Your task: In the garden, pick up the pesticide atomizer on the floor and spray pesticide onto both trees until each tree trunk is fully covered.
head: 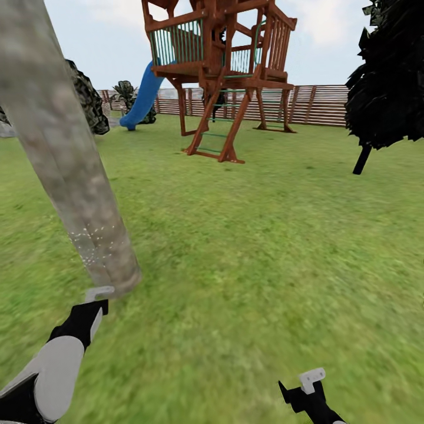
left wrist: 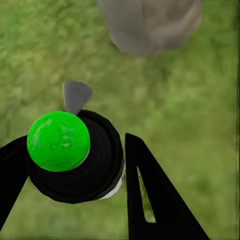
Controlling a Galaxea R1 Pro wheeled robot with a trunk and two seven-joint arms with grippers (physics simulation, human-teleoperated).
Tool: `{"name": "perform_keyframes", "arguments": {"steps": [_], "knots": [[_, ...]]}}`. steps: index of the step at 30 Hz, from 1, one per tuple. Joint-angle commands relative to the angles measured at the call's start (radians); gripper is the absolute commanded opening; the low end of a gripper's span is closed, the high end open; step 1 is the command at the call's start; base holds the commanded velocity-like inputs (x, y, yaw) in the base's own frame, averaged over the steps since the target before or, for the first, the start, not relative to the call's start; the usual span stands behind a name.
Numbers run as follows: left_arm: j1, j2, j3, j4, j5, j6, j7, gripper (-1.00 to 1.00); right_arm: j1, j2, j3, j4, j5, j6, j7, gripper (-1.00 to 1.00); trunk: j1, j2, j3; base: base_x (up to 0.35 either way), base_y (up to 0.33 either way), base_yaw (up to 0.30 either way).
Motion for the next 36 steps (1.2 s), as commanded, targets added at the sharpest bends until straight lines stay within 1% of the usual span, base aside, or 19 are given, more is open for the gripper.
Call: {"name": "perform_keyframes", "arguments": {"steps": [1, 2, 4, 6, 13, 17, 19, 21, 25, 29, 36], "knots": [[-0.001, 0.000, 0.007, 0.000, -0.005, 0.002, 0.000, -1.00, -0.001, 0.000, 0.002, 0.001, 0.001, -0.003, 0.002, 1.00, 0.000, 0.000, -0.001, 0.086, -0.269, 0.000], [-0.001, 0.001, 0.009, 0.001, -0.004, 0.001, -0.001, -1.00, -0.001, 0.000, 0.002, 0.001, 0.001, -0.003, 0.002, 1.00, 0.000, 0.000, -0.001, 0.106, -0.269, 0.000], [0.019, 0.003, 0.014, 0.006, -0.002, -0.011, -0.002, -1.00, -0.001, 0.000, 0.002, 0.001, 0.001, -0.003, 0.002, 1.00, 0.000, 0.000, -0.001, 0.139, -0.263, 0.000], [0.028, 0.003, 0.017, 0.006, -0.002, -0.024, -0.002, -1.00, -0.001, 0.000, 0.002, 0.001, 0.001, -0.003, 0.002, 1.00, 0.000, 0.000, -0.001, 0.156, -0.254, 0.000], [0.031, -0.006, 0.017, 0.001, -0.002, -0.028, -0.008, -1.00, -0.001, 0.000, 0.002, 0.001, 0.001, -0.003, 0.002, 1.00, 0.000, 0.000, -0.001, 0.152, -0.251, 0.000], [0.032, 0.002, 0.023, -0.006, -0.004, -0.028, -0.002, -1.00, -0.001, 0.000, 0.002, 0.001, 0.001, -0.003, 0.002, 1.00, 0.000, 0.000, -0.001, 0.128, -0.251, 0.052], [0.033, 0.006, 0.040, -0.009, -0.006, -0.029, 0.000, -1.00, -0.001, 0.000, 0.002, 0.001, 0.001, -0.003, 0.002, 1.00, 0.000, 0.000, -0.001, 0.126, -0.251, 0.238], [0.034, 0.007, 0.044, -0.009, -0.006, -0.030, 0.000, -1.00, -0.001, 0.000, 0.002, 0.001, 0.001, -0.003, 0.002, 1.00, 0.000, 0.000, -0.001, 0.126, -0.251, 0.268], [0.034, 0.006, 0.045, -0.011, -0.003, -0.031, 0.000, -1.00, -0.001, 0.000, 0.002, 0.001, 0.001, -0.003, 0.002, 1.00, 0.000, 0.000, -0.001, 0.134, -0.251, 0.276], [0.034, -0.004, 0.040, -0.010, -0.003, -0.035, -0.002, -1.00, -0.001, 0.000, 0.002, 0.001, 0.001, -0.003, 0.002, 1.00, 0.000, 0.000, -0.001, 0.144, -0.248, 0.277], [0.034, -0.005, 0.037, -0.004, -0.003, -0.037, -0.006, -1.00, -0.001, -0.001, 0.002, 0.001, 0.001, -0.003, 0.002, 1.00, 0.000, 0.000, -0.001, 0.152, -0.207, 0.277]]}}
